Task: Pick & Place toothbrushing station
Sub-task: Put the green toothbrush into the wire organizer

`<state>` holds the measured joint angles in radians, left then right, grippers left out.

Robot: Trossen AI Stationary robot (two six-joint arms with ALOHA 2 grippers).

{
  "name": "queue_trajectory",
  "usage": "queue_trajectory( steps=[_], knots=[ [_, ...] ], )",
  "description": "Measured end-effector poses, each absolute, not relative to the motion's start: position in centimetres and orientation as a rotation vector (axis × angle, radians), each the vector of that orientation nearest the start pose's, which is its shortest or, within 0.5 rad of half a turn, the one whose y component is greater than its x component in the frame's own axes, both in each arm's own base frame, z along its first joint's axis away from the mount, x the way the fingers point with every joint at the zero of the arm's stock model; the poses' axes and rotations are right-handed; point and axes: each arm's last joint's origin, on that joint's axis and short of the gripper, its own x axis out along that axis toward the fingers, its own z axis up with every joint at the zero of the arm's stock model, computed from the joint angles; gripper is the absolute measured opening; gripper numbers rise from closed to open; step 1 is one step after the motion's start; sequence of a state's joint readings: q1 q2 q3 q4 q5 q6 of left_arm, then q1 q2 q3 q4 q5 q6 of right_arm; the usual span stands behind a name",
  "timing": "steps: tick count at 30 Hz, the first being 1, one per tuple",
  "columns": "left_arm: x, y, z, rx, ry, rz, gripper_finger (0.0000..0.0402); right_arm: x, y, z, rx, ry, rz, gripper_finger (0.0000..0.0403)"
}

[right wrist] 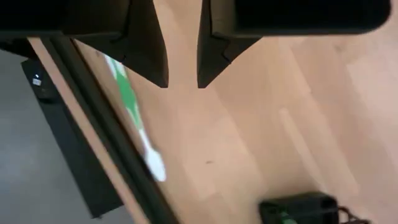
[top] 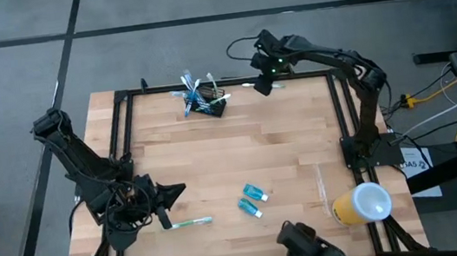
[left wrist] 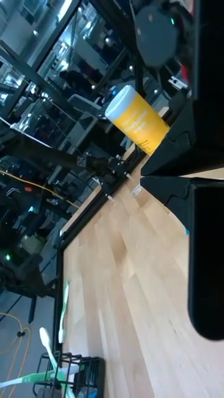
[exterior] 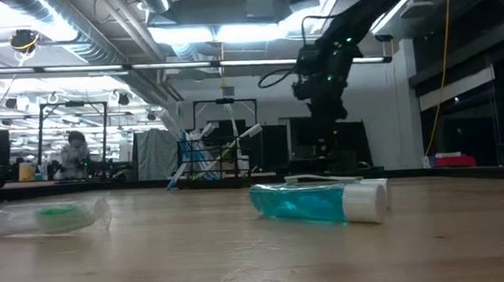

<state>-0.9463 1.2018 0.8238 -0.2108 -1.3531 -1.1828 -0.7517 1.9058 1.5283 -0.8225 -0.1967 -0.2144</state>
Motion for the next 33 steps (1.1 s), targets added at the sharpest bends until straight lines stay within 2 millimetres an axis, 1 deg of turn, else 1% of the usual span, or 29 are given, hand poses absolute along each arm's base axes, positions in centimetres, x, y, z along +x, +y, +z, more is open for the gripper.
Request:
queue_trajectory(
  steps=[3, 6, 10, 13, 17, 21, 28, 33],
  knots=[
    [16.1, -17.5, 27.4, -0.622, -0.019, 0.464, 0.0003, 30.1, -27.2, 22.5, 0.353, 1.171, -0.328, 0.0097],
    [16.1, -17.6, 27.5, -0.635, -0.022, 0.462, 0.0004, 31.2, -28.3, 21.6, 0.338, 1.276, -0.306, 0.011],
    [16.2, -17.7, 27.8, -0.648, -0.033, 0.454, 0.0002, 32.3, -30.0, 21.1, 0.328, 1.328, -0.28, 0.0121],
    [16.3, -17.8, 28.0, -0.64, -0.038, 0.447, 0.0004, 33.0, -31.0, 20.3, 0.339, 1.342, -0.262, 0.0124],
    [16.4, -17.9, 28.2, -0.621, -0.039, 0.443, 0.0005, 33.4, -32.0, 19.8, 0.387, 1.307, -0.262, 0.0123],
    [16.4, -17.9, 28.2, -0.622, -0.039, 0.443, 0.0002, 33.5, -32.2, 18.7, 0.404, 1.347, -0.279, 0.0123],
    [16.4, -17.9, 28.2, -0.624, -0.04, 0.443, 0.0005, 33.3, -32.2, 18.1, 0.444, 1.386, -0.305, 0.0123],
    [16.4, -17.9, 28.3, -0.633, -0.041, 0.439, 0.0005, 33.3, -32.3, 18.2, 0.427, 1.402, -0.352, 0.0123]
  ],
)
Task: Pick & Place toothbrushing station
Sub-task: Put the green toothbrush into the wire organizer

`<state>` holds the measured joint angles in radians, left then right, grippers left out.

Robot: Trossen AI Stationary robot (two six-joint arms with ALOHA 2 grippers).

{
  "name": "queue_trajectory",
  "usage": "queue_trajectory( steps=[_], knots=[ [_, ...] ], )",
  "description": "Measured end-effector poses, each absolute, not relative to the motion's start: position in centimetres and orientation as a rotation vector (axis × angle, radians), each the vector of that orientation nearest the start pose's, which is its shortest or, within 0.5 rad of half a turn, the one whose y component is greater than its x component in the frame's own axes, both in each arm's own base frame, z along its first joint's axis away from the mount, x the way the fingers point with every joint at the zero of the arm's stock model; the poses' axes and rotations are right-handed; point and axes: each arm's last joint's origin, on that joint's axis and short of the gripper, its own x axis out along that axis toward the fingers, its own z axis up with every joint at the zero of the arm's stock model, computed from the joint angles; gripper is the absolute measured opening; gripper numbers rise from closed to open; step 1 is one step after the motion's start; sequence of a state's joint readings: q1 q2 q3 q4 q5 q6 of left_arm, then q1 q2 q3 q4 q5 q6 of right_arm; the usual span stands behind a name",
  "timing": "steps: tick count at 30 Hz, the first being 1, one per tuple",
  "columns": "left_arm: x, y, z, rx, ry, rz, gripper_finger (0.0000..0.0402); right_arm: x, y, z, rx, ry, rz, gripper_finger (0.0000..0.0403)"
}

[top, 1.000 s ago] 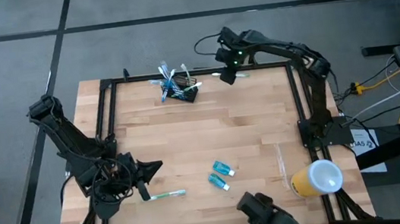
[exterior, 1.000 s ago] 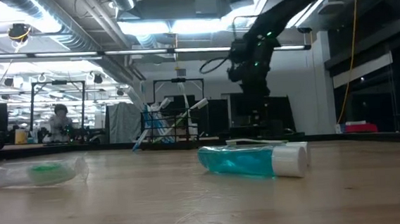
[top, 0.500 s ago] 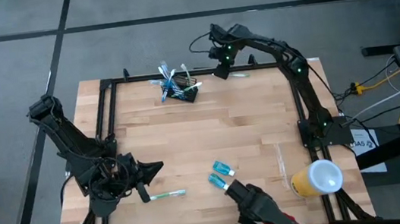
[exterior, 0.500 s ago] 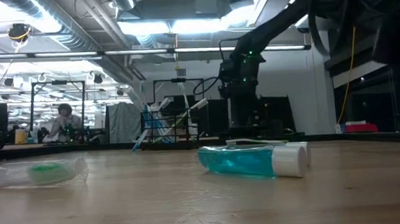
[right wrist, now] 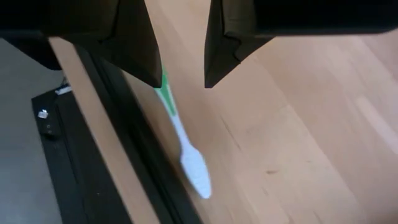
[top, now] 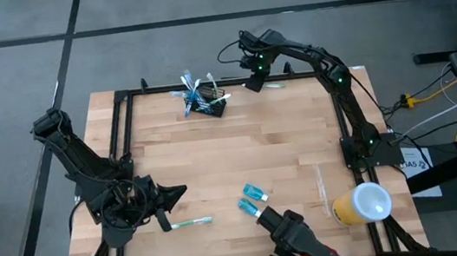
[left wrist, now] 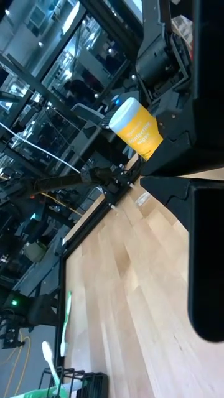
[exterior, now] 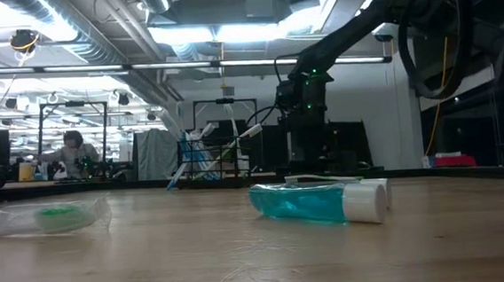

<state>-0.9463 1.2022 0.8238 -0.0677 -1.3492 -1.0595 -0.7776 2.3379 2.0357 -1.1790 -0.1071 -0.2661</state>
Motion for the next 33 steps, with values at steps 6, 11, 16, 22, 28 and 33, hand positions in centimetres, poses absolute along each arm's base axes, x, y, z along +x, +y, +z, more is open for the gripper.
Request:
queue_trajectory(
  steps=[6, 11, 16, 22, 28, 33],
  knots=[
    [16.5, -18.0, 28.5, -0.656, -0.045, 0.429, 0.0005, 33.4, -32.3, 18.2, 0.406, 1.409, -0.365, 0.0123],
    [16.6, -18.2, 28.9, -0.651, -0.053, 0.413, 0.0005, 33.9, -31.9, 16.5, 0.454, 1.442, -0.344, 0.0123],
    [16.7, -18.4, 29.5, -0.653, -0.059, 0.388, 0.0002, 34.6, -31.8, 15.8, 0.426, 1.433, -0.345, 0.0123],
    [16.7, -18.5, 29.6, -0.653, -0.058, 0.379, 0.0002, 34.5, -32.0, 15.8, 0.403, 1.44, -0.368, 0.0123],
    [16.7, -18.5, 29.6, -0.653, -0.058, 0.379, 0.0004, 34.6, -31.9, 15.8, 0.423, 1.429, -0.355, 0.0123],
    [16.7, -18.5, 29.6, -0.653, -0.059, 0.379, 0.0002, 34.7, -31.9, 15.9, 0.443, 1.402, -0.341, 0.0123]
  ],
)
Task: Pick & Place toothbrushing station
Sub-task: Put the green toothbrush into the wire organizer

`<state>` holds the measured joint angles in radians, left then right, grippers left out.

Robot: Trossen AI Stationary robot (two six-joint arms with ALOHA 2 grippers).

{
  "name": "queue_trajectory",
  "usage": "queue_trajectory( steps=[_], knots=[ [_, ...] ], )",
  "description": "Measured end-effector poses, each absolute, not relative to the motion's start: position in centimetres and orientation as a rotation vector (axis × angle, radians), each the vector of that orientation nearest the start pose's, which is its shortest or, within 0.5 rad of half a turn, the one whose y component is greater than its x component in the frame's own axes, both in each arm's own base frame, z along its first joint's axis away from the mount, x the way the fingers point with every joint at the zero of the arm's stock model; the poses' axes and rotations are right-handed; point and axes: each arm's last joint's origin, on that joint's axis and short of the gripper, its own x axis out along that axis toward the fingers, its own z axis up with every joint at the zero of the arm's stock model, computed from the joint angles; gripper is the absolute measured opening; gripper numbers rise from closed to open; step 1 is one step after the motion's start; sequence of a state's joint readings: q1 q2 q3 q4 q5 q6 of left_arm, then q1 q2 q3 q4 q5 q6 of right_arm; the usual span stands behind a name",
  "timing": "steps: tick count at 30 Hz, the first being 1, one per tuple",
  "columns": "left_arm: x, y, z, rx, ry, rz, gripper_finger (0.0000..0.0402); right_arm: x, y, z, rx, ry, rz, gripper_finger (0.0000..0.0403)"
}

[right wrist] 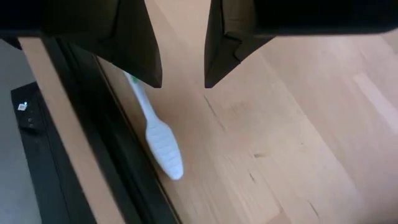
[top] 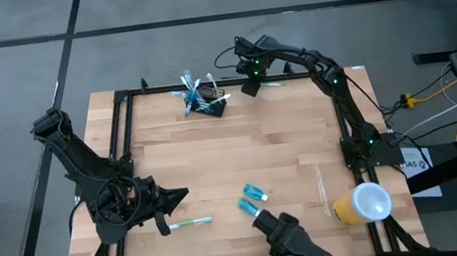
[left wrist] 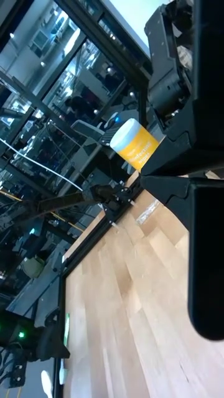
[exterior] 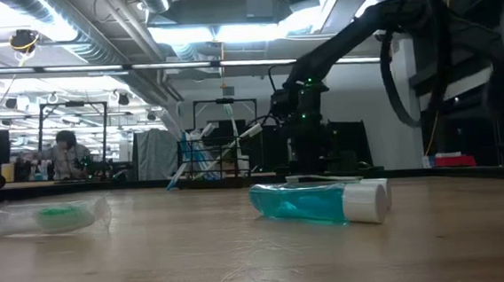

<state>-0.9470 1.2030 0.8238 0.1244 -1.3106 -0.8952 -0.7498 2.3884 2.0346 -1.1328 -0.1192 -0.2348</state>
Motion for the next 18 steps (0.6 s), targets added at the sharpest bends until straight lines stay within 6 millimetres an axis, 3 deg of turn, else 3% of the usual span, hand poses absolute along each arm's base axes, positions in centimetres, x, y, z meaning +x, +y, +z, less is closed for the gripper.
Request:
queue_trajectory(
  steps=[8, 18],
  knots=[
    [16.7, -18.5, 29.6, -0.658, -0.06, 0.379, 0.0004, 34.6, -32.6, 18.7, 0.386, 1.281, -0.408, 0.0123],
    [16.7, -18.5, 29.6, -0.653, -0.059, 0.38, 0.0005, 33.9, -32.9, 18.3, 0.419, 1.318, -0.418, 0.0123]
  ],
)
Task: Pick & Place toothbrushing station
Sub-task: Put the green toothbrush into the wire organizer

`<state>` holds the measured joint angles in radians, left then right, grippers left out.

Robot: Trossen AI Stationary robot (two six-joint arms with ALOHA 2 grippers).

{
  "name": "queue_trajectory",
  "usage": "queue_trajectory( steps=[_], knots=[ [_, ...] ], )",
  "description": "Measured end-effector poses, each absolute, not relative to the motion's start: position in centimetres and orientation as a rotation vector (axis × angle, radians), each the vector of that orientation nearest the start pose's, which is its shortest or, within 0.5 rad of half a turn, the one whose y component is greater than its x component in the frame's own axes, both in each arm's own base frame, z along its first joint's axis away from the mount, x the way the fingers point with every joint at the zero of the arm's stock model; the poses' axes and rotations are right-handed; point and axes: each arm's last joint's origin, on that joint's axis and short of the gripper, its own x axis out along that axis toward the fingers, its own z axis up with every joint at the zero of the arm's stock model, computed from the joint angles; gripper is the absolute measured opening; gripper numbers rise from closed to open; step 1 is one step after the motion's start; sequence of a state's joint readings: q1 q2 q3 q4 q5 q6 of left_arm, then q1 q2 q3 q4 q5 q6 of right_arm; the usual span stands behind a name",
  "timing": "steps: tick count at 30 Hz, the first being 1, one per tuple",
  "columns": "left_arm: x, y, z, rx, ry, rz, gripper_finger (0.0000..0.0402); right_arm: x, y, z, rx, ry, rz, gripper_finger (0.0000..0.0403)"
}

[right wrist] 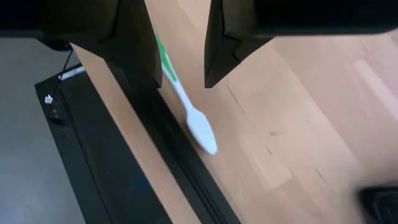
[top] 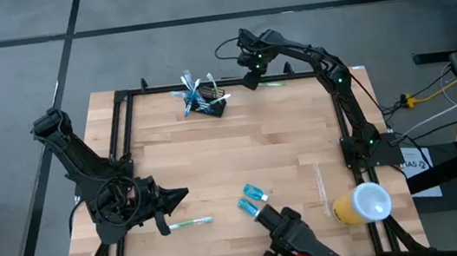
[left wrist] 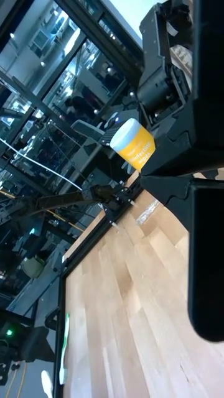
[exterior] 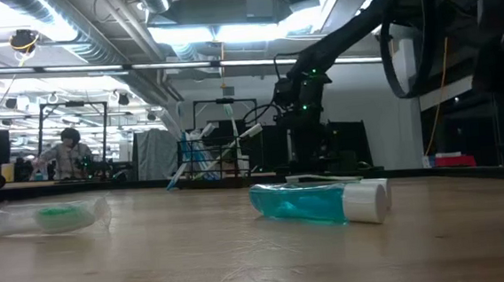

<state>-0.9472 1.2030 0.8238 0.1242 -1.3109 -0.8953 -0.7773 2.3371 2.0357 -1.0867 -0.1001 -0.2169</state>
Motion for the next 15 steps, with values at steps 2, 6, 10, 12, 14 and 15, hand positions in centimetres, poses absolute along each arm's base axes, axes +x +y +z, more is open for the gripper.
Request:
queue_trajectory(
  steps=[2, 6, 10, 12, 14, 15],
  knots=[
    [16.7, -18.5, 29.6, -0.653, -0.059, 0.379, 0.0003, 33.8, -32.9, 18.2, 0.42, 1.329, -0.417, 0.0123],
    [16.7, -18.5, 29.7, -0.663, -0.063, 0.378, 0.0002, 33.7, -32.9, 17.2, 0.437, 1.367, -0.408, 0.0123],
    [16.8, -18.5, 29.7, -0.672, -0.067, 0.376, 0.0005, 33.9, -32.9, 16.8, 0.437, 1.369, -0.405, 0.0123],
    [16.8, -18.5, 29.8, -0.676, -0.069, 0.375, 0.0003, 34.0, -33.0, 16.9, 0.43, 1.355, -0.41, 0.0123],
    [16.8, -18.5, 29.8, -0.677, -0.069, 0.375, 0.0002, 33.9, -33.0, 16.9, 0.434, 1.36, -0.409, 0.0123],
    [16.8, -18.5, 29.8, -0.678, -0.069, 0.374, 0.0001, 33.9, -33.0, 16.8, 0.436, 1.364, -0.409, 0.0123]
  ],
)
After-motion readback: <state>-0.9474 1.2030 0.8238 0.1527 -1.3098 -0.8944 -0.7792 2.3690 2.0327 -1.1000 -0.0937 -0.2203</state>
